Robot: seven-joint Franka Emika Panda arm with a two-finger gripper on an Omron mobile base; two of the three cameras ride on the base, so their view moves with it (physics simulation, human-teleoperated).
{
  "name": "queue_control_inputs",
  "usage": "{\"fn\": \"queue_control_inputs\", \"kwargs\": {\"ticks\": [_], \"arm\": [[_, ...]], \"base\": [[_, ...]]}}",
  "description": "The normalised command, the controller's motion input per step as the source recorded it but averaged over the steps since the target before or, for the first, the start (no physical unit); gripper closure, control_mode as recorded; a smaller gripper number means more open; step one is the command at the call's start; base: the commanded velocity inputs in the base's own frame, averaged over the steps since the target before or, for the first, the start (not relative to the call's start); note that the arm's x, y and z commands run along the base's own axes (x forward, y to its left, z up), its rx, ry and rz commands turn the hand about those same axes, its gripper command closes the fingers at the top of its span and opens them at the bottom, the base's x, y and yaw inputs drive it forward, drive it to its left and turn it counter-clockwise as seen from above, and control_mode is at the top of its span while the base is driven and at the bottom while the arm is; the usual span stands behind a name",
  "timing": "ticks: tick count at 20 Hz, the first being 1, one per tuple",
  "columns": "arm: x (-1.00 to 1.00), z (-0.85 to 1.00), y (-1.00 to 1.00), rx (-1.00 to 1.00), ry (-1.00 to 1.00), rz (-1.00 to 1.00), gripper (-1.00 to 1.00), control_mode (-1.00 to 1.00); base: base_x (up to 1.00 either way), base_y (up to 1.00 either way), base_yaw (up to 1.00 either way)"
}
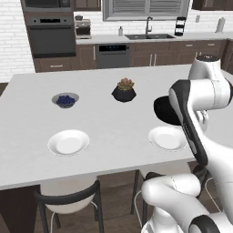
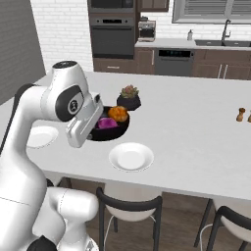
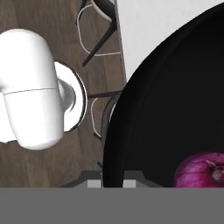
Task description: Pick the chicken drumstick and onion from their plates and place them in the bowl. Then put the bowl in the fridge.
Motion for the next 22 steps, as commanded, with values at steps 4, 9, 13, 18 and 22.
{"fn": "queue_control_inputs", "kwargs": {"ticks": [4, 9, 13, 18, 22], "arm": [[-0.40, 0.00, 0.07, 0.00, 0.00, 0.00, 1.00, -1.00], [-0.32, 0.00, -0.09, 0.01, 0.00, 0.00, 1.00, -1.00], [-0.05, 0.00, 0.00, 0.00, 0.00, 0.00, 1.00, -1.00], [0.00, 0.01, 0.00, 0.00, -0.01, 0.00, 1.00, 1.00], [0.00, 0.00, 0.00, 0.00, 0.00, 0.00, 1.00, 1.00]], "base": [[0.00, 0.00, 0.00], [0.00, 0.00, 0.00], [0.00, 0.00, 0.00], [-0.20, -0.01, 0.00], [-0.99, -0.79, -0.21]]}}
